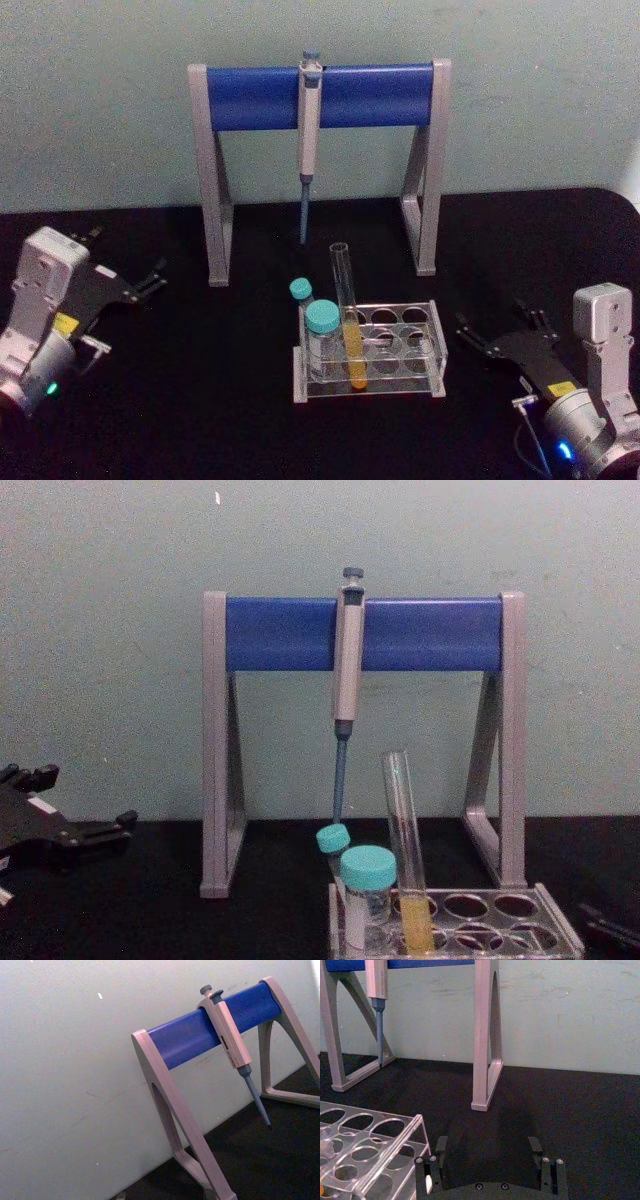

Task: Pick up the test tube from the test tube rack, shake it, then place it back into the test tube rack.

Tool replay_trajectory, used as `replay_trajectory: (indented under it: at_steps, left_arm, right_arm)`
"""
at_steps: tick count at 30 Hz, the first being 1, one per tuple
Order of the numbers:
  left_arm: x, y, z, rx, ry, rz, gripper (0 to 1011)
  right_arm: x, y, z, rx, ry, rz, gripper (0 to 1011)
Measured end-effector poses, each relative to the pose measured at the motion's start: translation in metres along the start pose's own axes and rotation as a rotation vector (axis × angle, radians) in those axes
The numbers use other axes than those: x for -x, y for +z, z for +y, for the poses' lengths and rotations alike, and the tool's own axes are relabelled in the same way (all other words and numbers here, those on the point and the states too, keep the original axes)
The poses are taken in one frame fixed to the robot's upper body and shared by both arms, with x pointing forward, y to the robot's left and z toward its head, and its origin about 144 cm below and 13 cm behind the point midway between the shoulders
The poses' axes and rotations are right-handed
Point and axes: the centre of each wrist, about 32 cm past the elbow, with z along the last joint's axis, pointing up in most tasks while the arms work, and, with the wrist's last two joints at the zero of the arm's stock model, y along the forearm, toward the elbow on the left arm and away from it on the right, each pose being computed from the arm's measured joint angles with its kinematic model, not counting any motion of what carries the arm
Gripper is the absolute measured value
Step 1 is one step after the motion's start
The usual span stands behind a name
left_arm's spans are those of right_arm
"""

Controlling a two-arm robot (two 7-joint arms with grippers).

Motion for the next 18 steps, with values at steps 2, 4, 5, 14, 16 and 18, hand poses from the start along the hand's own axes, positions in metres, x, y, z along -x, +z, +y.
replay_trajectory:
  at_steps: [2,4,5,14,16,18]
  left_arm:
    - [0.0000,0.0000,0.0000,0.000,0.000,0.000,1001]
    - [0.0000,0.0000,0.0000,0.000,0.000,0.000,1001]
    - [0.0000,0.0000,0.0000,0.000,0.000,0.000,1001]
    - [0.0000,0.0000,0.0000,0.000,0.000,0.000,1001]
    - [0.0000,0.0000,0.0000,0.000,0.000,0.000,1001]
    - [0.0000,0.0000,0.0000,0.000,0.000,0.000,1001]
  right_arm:
    - [0.0000,0.0000,0.0000,0.000,0.000,0.000,1000]
    - [0.0000,0.0000,0.0000,0.000,0.000,0.000,1000]
    - [0.0000,0.0000,0.0000,0.000,0.000,0.000,1000]
    - [0.0000,0.0000,0.0000,0.000,0.000,0.000,1000]
    - [0.0000,0.0000,0.0000,0.000,0.000,0.000,1000]
    - [0.0000,0.0000,0.0000,0.000,0.000,0.000,1000]
